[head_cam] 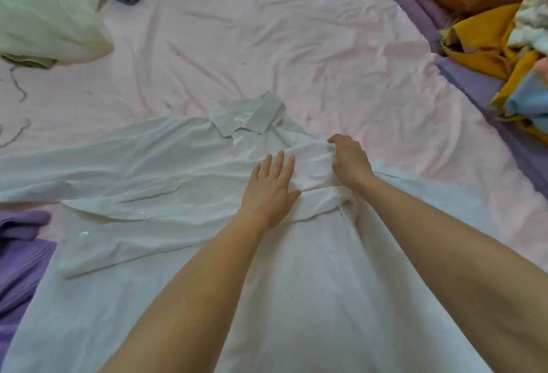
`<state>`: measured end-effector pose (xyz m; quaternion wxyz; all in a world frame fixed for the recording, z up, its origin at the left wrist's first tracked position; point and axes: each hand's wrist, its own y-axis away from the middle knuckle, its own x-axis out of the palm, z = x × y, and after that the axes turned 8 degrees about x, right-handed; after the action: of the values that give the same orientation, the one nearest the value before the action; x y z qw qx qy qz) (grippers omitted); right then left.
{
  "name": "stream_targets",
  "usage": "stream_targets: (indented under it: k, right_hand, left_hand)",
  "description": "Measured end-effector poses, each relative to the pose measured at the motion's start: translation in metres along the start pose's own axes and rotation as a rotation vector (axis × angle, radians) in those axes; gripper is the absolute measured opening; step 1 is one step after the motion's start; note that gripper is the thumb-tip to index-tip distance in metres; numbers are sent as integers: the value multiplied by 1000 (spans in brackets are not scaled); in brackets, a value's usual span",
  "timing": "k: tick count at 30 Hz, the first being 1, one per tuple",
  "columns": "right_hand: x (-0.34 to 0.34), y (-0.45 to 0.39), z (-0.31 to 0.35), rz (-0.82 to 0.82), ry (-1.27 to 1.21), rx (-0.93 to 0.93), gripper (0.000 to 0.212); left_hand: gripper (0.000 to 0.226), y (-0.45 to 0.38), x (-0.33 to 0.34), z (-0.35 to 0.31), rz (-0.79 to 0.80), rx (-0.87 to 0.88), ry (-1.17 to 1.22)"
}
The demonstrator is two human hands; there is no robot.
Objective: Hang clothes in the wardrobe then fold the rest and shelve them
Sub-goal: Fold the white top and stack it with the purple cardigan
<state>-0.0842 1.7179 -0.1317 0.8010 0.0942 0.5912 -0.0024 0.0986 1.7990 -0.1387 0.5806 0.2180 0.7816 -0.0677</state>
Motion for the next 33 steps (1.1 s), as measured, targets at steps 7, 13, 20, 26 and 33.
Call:
stream_targets:
  k: [7, 13, 20, 26, 33]
  right_hand:
    - [3, -47, -47, 203, -221, -105, 53]
    - [-1, -70, -48, 306, -288, -211, 41]
    - [-26, -75, -48, 595, -637, -208, 17]
    - [-26, -86, -49, 188, -274, -346, 21]
    - [-32, -89, -63, 144, -381, -104, 46]
  left_hand:
    - [102, -39, 39, -36, 150, 119, -108]
    - [37, -53, 44, -53, -276, 452, -249]
    - [6, -61, 48, -67, -301, 533, -280]
    - [12, -70, 33, -77, -219, 522, -254]
    - [40, -71, 8, -77, 108, 394, -46]
